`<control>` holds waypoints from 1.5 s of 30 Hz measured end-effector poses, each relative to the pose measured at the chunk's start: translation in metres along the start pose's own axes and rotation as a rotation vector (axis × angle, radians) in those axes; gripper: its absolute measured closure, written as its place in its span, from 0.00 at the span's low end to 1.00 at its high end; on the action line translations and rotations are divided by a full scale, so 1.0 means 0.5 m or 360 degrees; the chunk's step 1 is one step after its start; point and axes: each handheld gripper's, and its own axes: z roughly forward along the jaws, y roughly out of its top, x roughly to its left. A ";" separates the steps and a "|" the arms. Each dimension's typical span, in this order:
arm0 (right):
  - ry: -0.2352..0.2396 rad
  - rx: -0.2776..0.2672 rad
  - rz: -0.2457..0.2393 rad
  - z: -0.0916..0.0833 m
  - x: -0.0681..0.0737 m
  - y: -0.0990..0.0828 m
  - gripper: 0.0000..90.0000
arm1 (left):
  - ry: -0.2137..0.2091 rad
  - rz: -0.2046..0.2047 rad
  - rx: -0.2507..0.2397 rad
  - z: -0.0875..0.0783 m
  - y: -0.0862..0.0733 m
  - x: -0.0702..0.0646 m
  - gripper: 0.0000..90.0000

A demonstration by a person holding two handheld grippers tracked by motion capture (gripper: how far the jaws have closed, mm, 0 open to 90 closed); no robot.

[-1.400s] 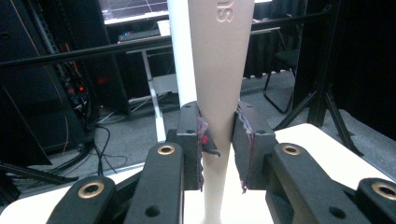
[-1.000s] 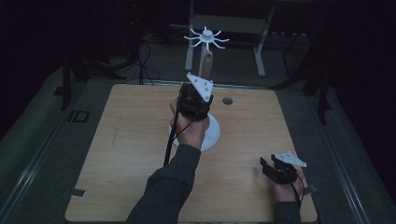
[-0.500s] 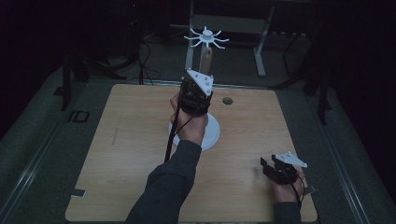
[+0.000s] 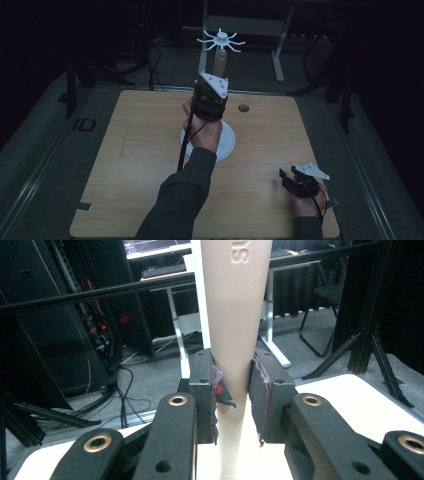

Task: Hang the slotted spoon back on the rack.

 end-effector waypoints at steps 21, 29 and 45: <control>0.0001 0.0002 -0.0002 0.000 0.000 -0.001 0.54 | 0.0001 0.0027 0.0031 0.021 -0.002 0.005 0.82; 0.0001 0.0005 -0.0003 0.000 0.001 -0.001 0.54 | -0.0022 0.0036 0.0014 0.017 -0.008 0.007 0.81; -0.0001 0.0007 -0.0012 0.000 0.001 -0.002 0.53 | -0.0131 0.0072 0.0023 0.000 -0.032 0.004 0.71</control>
